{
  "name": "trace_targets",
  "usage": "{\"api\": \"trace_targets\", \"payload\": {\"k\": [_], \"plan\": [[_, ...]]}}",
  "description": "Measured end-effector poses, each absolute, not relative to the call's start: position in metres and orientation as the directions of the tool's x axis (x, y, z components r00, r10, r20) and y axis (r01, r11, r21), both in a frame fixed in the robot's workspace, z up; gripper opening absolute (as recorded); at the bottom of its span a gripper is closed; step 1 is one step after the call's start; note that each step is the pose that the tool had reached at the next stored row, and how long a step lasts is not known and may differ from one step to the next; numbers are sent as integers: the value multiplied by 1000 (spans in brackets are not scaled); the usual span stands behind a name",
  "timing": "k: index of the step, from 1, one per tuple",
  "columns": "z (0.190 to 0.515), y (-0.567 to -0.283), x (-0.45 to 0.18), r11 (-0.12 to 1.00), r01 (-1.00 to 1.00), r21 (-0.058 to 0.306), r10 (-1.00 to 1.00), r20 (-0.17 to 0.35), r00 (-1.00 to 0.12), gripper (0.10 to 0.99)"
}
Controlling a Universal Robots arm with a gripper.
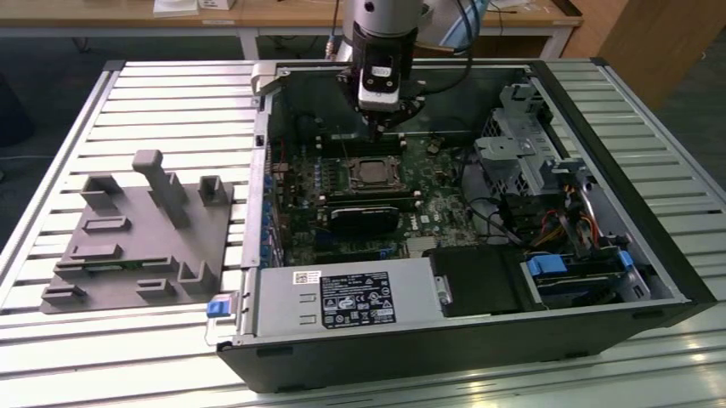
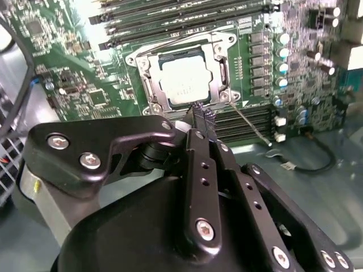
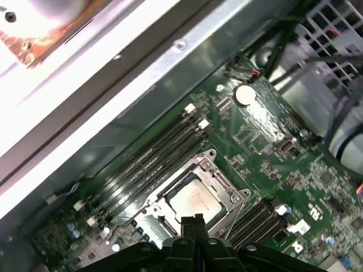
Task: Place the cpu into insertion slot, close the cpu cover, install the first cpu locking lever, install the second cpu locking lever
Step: 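Install the first cpu locking lever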
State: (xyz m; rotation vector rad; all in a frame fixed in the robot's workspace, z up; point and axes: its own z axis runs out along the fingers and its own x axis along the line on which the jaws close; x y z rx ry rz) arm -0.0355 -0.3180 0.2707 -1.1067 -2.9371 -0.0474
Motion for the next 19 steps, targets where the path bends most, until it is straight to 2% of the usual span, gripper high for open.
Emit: {"api": "trace_targets", "payload": {"k": [19], "plan": [[268,-318,-35,930,365,27,365,13,-931,106]]}}
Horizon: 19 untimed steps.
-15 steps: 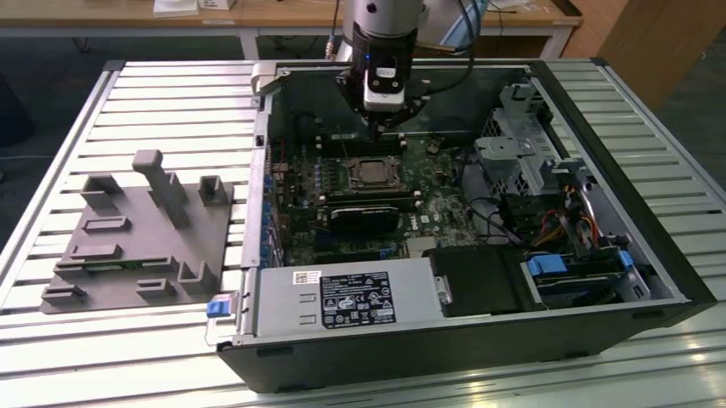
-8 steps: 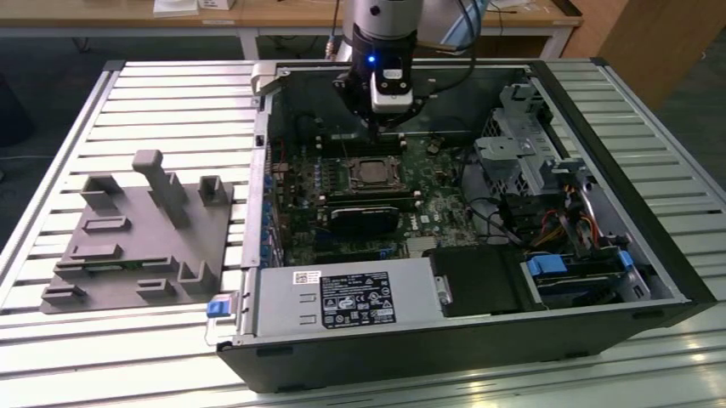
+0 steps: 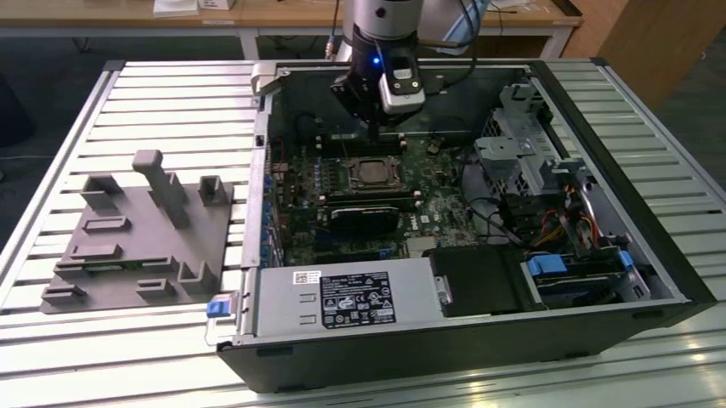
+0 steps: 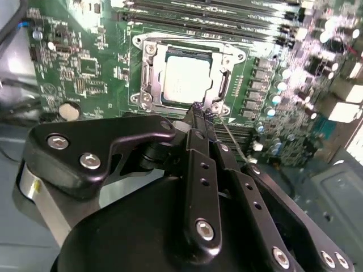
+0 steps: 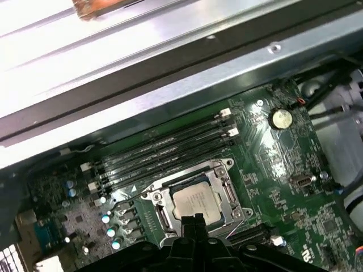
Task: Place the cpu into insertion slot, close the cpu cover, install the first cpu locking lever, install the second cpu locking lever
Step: 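Install the first cpu locking lever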
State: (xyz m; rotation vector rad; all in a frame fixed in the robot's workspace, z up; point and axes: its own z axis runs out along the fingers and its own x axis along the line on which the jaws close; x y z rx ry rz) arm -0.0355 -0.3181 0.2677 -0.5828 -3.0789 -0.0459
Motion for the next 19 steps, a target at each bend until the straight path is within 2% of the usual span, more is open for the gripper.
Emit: {"api": "trace_targets", "payload": {"k": [19], "plan": [[267,-318,-36,998,57,28,57,10,-998,106]]}}
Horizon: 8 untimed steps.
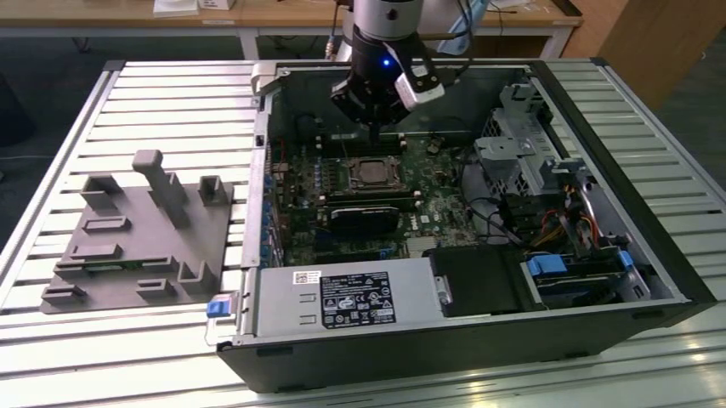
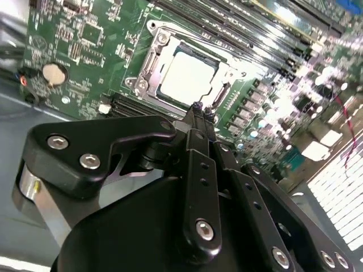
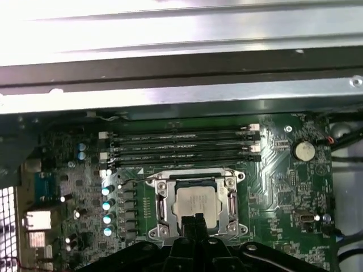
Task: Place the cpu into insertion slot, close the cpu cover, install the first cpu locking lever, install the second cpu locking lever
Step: 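Install the first cpu locking lever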
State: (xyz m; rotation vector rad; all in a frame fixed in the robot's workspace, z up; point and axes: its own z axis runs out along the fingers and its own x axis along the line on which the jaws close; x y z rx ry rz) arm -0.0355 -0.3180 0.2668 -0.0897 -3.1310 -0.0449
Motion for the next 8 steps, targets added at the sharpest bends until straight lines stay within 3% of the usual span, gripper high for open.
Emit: {"api": "trace_targets", "payload": {"k": [8], "plan": [[266,-318,-36,997,-74,30,-74,9,-997,106]]}}
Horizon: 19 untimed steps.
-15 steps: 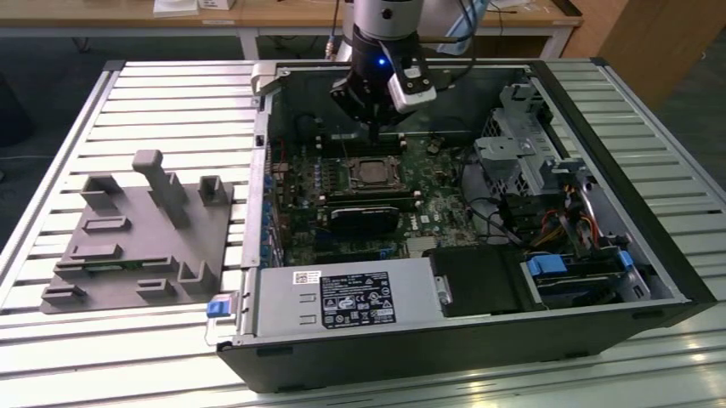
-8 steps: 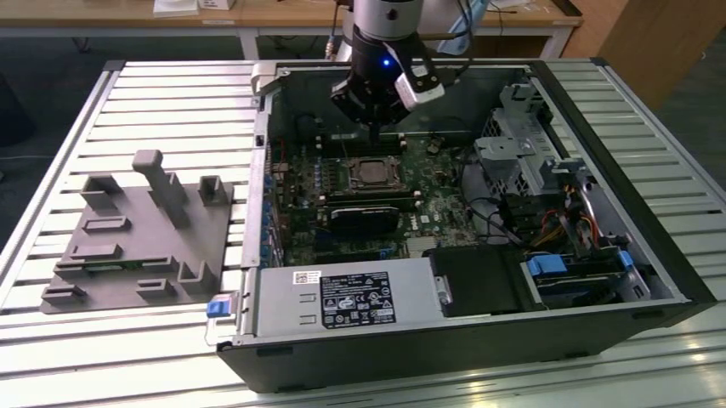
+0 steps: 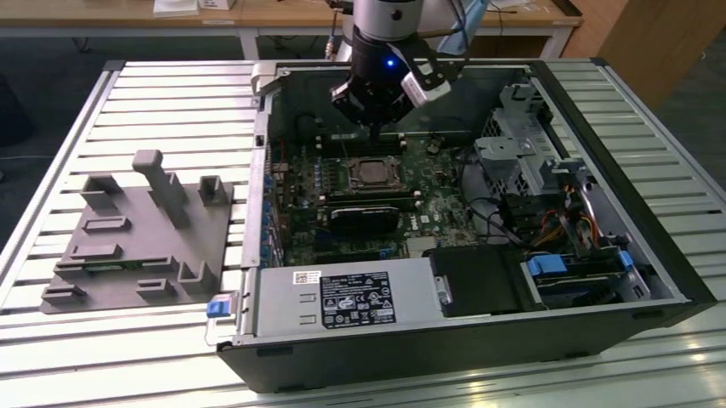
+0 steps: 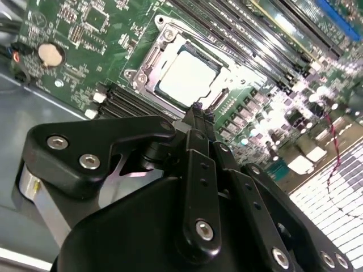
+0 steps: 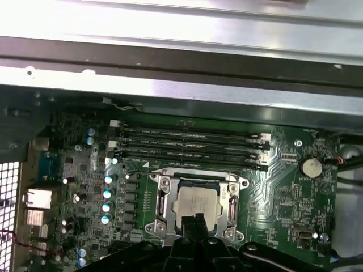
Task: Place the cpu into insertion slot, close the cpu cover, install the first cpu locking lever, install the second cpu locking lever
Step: 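Install the first cpu locking lever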
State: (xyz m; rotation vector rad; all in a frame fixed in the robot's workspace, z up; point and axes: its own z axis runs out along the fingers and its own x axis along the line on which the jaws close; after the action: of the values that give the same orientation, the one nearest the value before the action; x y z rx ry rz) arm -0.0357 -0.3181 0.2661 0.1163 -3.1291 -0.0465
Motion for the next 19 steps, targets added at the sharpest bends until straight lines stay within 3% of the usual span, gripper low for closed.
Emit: {"api": "trace_targets", "payload": {"k": [19], "plan": [[262,-317,-78,998,-55,36,-55,3,-998,106]]}}
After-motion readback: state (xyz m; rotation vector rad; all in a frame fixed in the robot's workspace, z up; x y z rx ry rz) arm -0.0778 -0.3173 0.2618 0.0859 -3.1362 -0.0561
